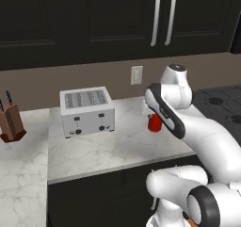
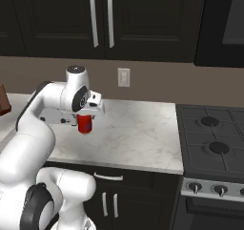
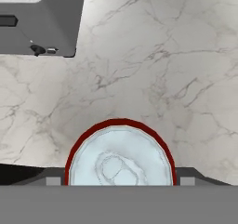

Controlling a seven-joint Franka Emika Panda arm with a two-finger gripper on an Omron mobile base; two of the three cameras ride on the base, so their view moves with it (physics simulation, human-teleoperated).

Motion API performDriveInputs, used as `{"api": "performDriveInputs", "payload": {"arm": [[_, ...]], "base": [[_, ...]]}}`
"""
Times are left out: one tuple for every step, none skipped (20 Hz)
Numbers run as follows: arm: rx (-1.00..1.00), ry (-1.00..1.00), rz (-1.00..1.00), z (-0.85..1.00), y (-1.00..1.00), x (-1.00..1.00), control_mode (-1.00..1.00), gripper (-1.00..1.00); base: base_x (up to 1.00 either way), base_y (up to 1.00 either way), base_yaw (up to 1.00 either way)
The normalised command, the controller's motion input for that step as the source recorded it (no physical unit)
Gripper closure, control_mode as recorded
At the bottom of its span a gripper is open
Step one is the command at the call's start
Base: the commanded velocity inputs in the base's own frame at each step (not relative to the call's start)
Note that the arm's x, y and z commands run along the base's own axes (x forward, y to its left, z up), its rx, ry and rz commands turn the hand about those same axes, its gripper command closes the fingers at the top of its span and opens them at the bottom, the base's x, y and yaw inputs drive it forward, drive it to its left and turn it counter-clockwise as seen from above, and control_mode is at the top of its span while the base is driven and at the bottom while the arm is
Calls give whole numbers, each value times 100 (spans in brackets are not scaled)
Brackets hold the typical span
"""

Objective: Four empty soda cans are scattered around the kitchen. Gather all the cans and cluster them next to the stove for recycling.

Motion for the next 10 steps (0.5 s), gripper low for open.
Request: {"api": "performDriveInputs", "payload": {"arm": [[2, 0, -5, 0, -4, 0, -100, 100], [0, 0, 0, 0, 0, 0, -100, 100], [0, 0, 0, 0, 0, 0, -100, 100], [0, 0, 0, 0, 0, 0, -100, 100], [0, 0, 0, 0, 0, 0, 100, 100], [0, 0, 0, 0, 0, 0, 100, 100], [0, 0, 0, 0, 0, 0, 100, 100], [0, 0, 0, 0, 0, 0, 100, 100], [0, 0, 0, 0, 0, 0, 100, 100], [0, 0, 0, 0, 0, 0, 100, 100]], "base": [[0, 0, 0], [0, 0, 0], [0, 0, 0], [0, 0, 0], [0, 0, 0], [0, 0, 0], [0, 0, 0], [0, 0, 0], [-8, 0, 0], [-20, -4, 0]]}}
